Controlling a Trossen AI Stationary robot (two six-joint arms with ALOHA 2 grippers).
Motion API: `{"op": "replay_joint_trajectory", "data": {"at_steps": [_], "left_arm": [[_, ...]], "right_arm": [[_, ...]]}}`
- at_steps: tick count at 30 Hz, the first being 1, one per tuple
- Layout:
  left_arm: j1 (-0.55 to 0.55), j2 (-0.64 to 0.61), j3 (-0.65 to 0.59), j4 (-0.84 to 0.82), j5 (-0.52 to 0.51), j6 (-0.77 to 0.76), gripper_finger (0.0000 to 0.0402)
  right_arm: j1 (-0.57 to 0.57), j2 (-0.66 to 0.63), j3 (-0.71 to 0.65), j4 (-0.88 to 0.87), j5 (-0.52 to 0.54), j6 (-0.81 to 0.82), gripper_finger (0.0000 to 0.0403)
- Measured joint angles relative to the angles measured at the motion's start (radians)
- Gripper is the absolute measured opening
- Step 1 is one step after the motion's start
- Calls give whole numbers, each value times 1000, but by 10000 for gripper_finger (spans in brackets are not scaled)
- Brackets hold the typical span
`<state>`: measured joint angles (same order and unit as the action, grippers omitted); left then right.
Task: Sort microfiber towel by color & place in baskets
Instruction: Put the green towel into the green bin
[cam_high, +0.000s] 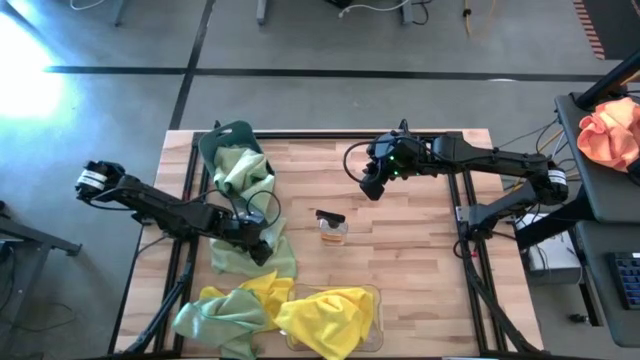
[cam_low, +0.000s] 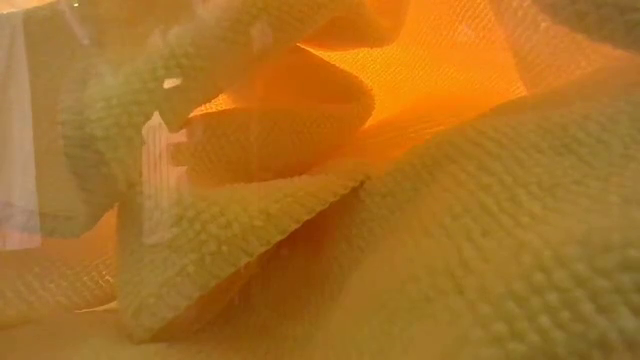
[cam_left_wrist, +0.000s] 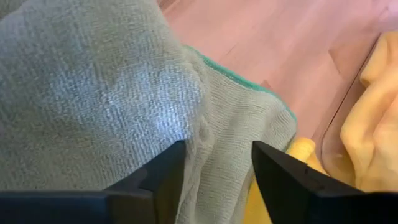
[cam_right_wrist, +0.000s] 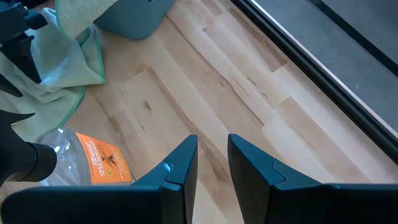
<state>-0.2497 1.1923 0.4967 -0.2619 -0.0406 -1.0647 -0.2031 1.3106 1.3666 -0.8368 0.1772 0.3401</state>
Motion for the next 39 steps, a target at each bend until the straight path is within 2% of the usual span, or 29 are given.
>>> {"op": "replay_joint_trajectory", "data": {"at_steps": [6, 13, 20, 26, 33, 39], "left_arm": [[0, 0, -2, -62, -20, 105, 207], [1, 0, -4, -211, -106, 102, 210], [1, 5, -53, -211, -104, 100, 210], [1, 81, -49, -203, -90, 101, 210], [1, 179, 29, -229, -102, 76, 209], [1, 278, 111, -312, -111, 61, 182]], "right_arm": [[0, 0, 0, 0, 0, 1, 82], [0, 0, -2, 0, 0, 7, 82], [0, 0, -3, 4, 0, 8, 82], [0, 0, -3, 4, 0, 22, 82], [0, 0, -7, 4, 0, 27, 82], [0, 0, -13, 4, 0, 27, 82]]}}
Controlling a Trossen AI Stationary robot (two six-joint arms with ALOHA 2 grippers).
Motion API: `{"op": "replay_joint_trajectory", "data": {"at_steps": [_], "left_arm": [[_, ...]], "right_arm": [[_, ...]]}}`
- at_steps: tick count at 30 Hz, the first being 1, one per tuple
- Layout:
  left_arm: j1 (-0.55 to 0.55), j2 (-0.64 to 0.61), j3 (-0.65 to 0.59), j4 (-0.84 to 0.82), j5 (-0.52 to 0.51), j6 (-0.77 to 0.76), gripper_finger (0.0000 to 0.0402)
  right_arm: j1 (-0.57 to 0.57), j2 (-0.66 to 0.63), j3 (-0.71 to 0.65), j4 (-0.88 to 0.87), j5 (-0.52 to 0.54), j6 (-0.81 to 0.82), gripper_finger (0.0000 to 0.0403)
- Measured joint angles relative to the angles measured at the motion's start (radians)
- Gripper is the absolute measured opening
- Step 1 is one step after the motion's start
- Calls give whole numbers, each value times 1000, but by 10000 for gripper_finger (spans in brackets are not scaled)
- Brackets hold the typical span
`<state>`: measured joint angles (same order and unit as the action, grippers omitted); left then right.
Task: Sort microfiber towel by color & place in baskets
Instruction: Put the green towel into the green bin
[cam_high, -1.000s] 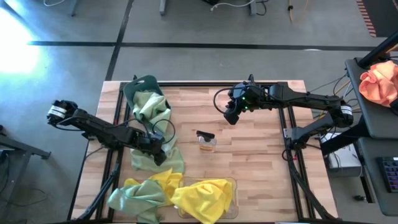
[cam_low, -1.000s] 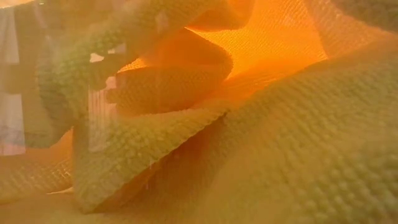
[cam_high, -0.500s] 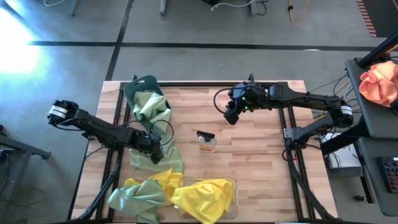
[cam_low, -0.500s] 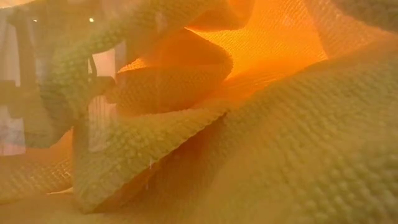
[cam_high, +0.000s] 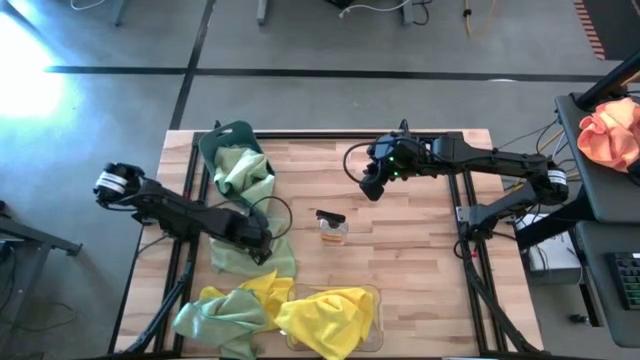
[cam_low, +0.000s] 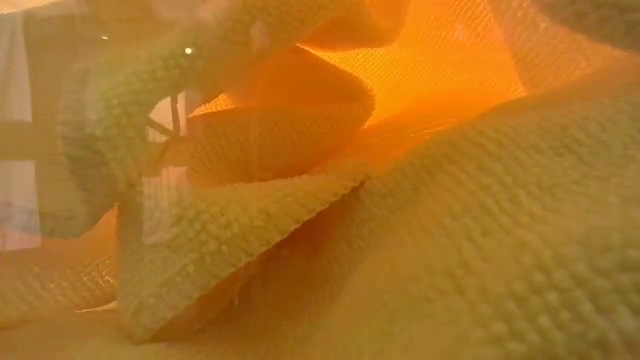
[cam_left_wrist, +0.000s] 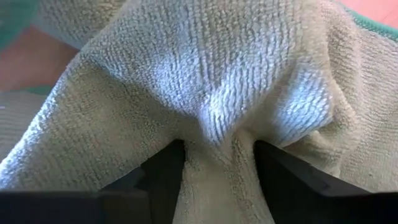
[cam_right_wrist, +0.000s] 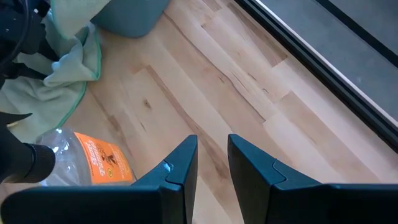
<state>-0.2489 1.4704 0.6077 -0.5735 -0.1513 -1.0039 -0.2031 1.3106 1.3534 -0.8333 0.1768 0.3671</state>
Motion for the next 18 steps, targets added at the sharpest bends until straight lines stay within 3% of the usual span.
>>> {"op": "replay_joint_trajectory", "data": {"at_steps": [6, 18], "left_arm": [[0, 63, 66, -27, -1, 14, 128], [0, 73, 156, -22, -37, 16, 7]], "right_arm": [[0, 0, -14, 1, 0, 15, 82], [0, 0, -47, -1, 0, 18, 82]]}}
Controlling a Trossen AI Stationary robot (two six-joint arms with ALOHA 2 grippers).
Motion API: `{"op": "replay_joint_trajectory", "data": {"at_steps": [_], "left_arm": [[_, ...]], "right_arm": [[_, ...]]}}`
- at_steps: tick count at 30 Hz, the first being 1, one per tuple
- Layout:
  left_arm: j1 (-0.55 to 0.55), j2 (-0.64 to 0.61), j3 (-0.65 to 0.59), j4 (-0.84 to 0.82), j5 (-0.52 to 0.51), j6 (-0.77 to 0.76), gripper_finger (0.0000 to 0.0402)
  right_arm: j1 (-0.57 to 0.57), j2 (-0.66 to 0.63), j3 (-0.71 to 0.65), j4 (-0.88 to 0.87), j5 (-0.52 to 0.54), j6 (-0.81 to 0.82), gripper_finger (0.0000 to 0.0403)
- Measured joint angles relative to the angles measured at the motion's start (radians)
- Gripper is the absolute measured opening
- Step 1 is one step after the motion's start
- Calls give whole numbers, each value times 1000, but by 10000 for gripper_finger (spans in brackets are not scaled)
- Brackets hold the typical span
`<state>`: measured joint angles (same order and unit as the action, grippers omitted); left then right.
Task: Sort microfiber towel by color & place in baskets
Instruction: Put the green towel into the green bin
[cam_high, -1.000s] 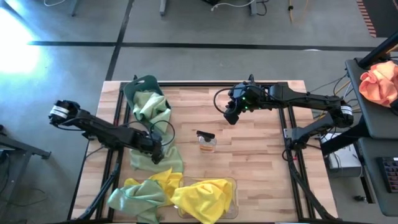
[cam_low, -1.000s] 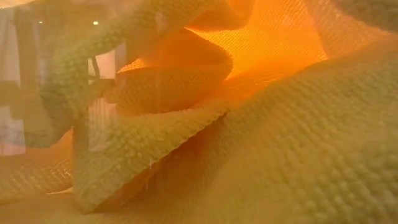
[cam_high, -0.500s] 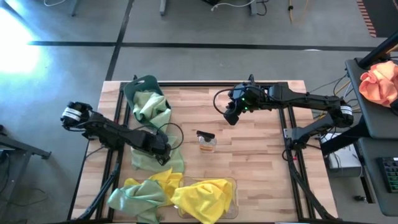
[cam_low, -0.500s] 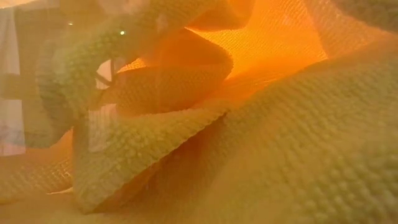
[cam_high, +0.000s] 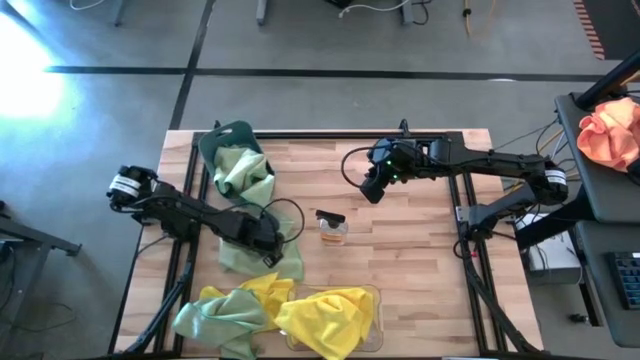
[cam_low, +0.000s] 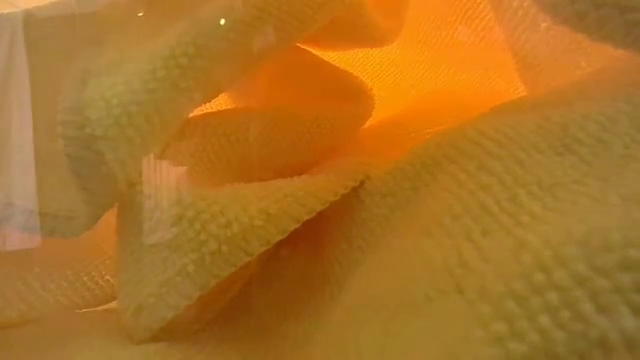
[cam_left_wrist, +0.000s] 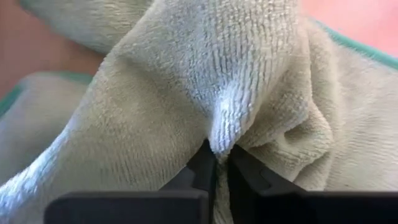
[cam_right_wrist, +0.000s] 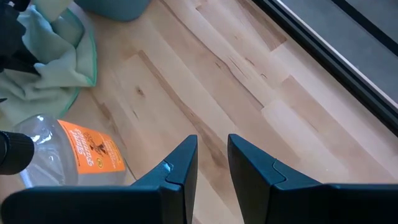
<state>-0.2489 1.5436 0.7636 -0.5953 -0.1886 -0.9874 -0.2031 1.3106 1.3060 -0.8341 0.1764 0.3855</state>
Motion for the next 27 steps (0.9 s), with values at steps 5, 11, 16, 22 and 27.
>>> {"op": "replay_joint_trajectory", "data": {"at_steps": [5, 11, 16, 22, 27], "left_arm": [[0, -1, 56, -18, -4, 3, 7], [0, -2, 188, -160, -10, 47, 4], [0, -4, 340, -361, -89, 101, 4], [0, -5, 567, -645, -249, 136, 4], [0, -5, 756, -870, -381, 137, 3]], "right_arm": [[0, 0, 0, 0, 0, 0, 82], [0, 0, 0, 1, 0, 0, 82], [0, 0, 0, 1, 0, 3, 82], [0, 0, 0, 1, 0, 9, 82], [0, 0, 0, 1, 0, 15, 82]]}}
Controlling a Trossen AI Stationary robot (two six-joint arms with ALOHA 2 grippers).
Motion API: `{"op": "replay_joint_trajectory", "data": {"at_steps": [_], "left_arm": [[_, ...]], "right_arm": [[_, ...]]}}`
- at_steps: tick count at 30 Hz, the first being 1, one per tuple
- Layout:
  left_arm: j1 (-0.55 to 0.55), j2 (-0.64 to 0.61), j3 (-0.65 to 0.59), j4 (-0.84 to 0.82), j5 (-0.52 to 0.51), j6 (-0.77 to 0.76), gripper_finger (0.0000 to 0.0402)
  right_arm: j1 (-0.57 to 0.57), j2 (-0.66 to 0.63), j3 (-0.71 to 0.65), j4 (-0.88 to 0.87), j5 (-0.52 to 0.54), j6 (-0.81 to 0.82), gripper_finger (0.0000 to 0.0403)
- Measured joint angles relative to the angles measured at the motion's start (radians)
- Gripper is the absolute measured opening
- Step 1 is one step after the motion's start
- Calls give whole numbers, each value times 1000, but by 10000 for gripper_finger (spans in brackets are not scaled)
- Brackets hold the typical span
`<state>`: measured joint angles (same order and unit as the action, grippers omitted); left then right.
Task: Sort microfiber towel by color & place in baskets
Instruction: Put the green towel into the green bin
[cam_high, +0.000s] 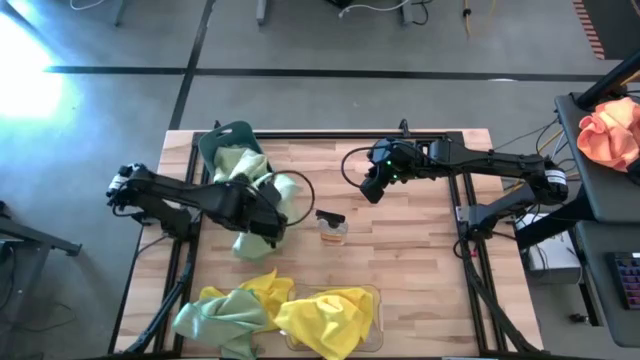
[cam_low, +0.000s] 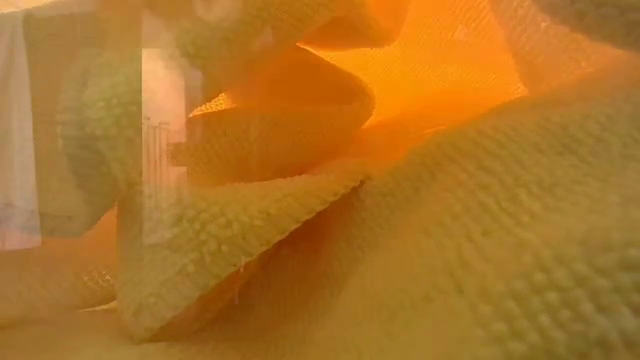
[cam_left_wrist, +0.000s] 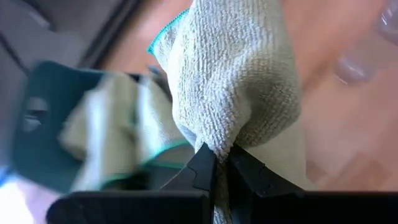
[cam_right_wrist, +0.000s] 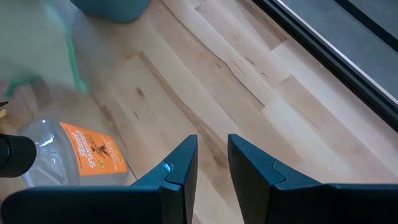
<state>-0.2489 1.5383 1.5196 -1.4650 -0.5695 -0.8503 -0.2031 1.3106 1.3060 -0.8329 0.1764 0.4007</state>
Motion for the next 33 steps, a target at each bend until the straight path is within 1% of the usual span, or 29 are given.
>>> {"op": "replay_joint_trajectory", "data": {"at_steps": [3, 12, 17, 20, 25, 28, 33], "left_arm": [[0, 0, 98, -112, -69, -8, 3], [11, -35, 308, -105, -260, 168, 3], [16, -57, 383, -106, -347, 260, 3], [26, -89, 382, -105, -391, 305, 3], [74, -180, 326, -106, -461, 331, 3], [120, -248, 277, -107, -479, 344, 3], [218, -353, 178, -106, -476, 345, 3]], "right_arm": [[0, 0, 0, 0, 0, 0, 82], [0, 0, -2, 0, 0, 0, 82], [0, 0, -2, 0, 0, 0, 82], [0, 0, -2, 0, 0, 0, 82], [0, 0, -2, 0, 0, 0, 82], [0, 0, -2, 0, 0, 0, 82], [0, 0, -2, 0, 0, 2, 82]]}}
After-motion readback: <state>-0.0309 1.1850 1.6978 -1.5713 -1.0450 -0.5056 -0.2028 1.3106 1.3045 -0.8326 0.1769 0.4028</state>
